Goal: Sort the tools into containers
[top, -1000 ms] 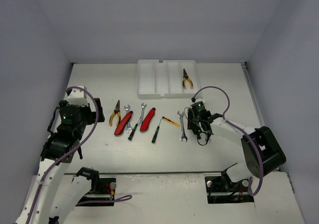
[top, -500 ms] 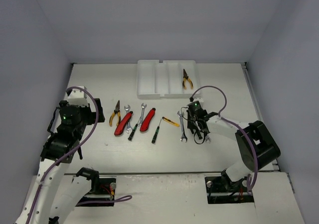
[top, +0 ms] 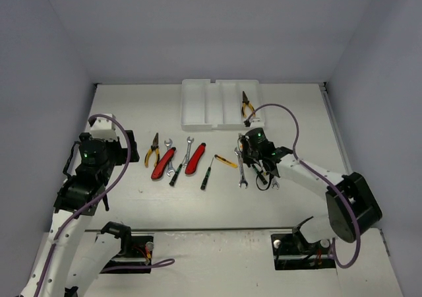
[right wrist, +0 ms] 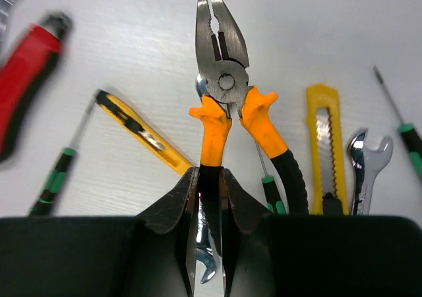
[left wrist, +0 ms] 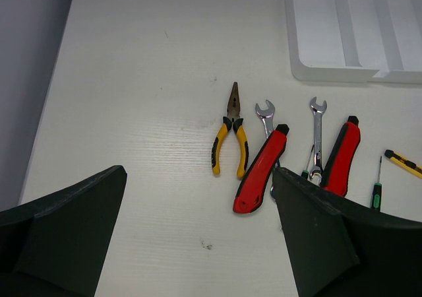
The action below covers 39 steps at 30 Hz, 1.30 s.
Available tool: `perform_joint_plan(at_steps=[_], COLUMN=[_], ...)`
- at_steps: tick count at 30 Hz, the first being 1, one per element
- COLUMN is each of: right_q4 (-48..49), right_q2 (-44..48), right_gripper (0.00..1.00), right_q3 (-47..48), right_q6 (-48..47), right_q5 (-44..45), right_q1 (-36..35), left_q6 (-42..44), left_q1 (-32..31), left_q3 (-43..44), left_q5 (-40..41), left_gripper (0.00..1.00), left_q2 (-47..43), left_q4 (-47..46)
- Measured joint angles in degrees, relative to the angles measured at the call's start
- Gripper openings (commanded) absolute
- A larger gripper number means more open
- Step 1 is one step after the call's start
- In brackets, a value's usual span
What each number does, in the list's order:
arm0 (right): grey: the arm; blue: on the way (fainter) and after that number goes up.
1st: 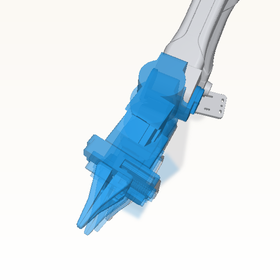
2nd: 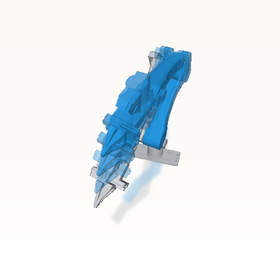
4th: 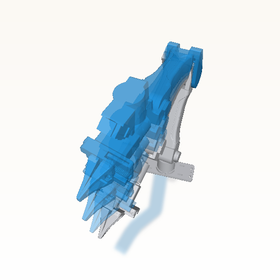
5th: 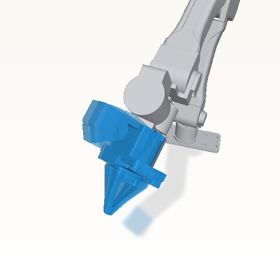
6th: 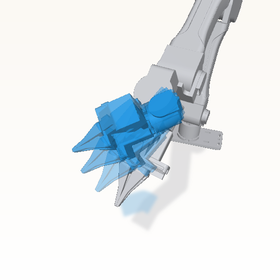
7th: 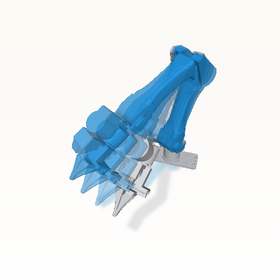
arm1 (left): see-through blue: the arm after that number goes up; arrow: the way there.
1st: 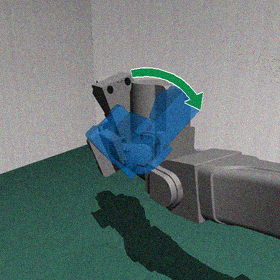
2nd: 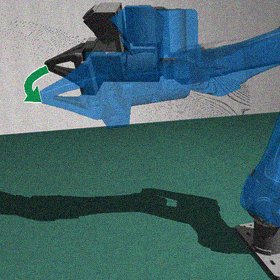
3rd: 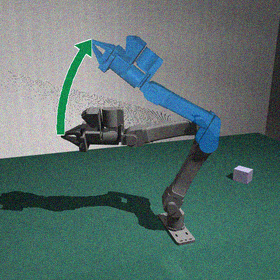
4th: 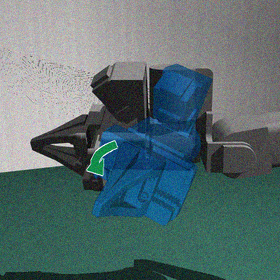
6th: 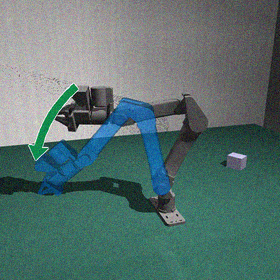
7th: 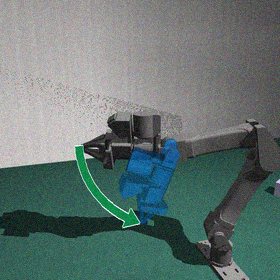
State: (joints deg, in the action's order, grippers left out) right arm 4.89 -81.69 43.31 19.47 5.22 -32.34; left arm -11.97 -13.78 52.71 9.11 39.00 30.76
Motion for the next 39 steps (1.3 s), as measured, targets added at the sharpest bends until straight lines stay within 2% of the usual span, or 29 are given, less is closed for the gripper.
perform_joint_plan(at_steps=[7,13,19,22,30,36,39], right_q4=[3.3,2.3,3.6,4.2,4.5,3.6,3.3], right_q2=[9.4,7.6,-3.8,-13.6,-35.2,-46.3,-49.4], right_gripper=[0.0,0.0,0.0,0.0,0.0,0.0,0.06], right_q3=[0.1,6.5,20.4,30.0,45.4,54.8,57.6], right_q6=[-2.6,-4.4,-4.1,-5.1,-7.6,-8.0,-7.9], right_q5=[-2.6,-1.1,-0.2,-0.1,-0.8,-1.1,-1.0], right_q1=[0.0,2.5,11.5,13.9,14.7,15.5,16.2], left_q6=[0.0,0.0,0.0,0.0,0.0,0.0,0.0], left_q1=[0.0,0.0,0.0,0.0,0.2,0.3,0.3], left_q3=[0.0,0.0,0.0,0.0,0.0,0.0,0.0], left_q5=[-0.3,-0.3,-0.3,-0.3,-0.2,-0.3,-0.3], left_gripper=[0.91,0.91,0.91,0.91,0.91,0.91,0.91], left_q2=[0.2,0.2,0.2,0.2,0.2,0.2,0.2], left_q4=[0.0,0.0,0.0,0.0,0.0,0.0,0.0])
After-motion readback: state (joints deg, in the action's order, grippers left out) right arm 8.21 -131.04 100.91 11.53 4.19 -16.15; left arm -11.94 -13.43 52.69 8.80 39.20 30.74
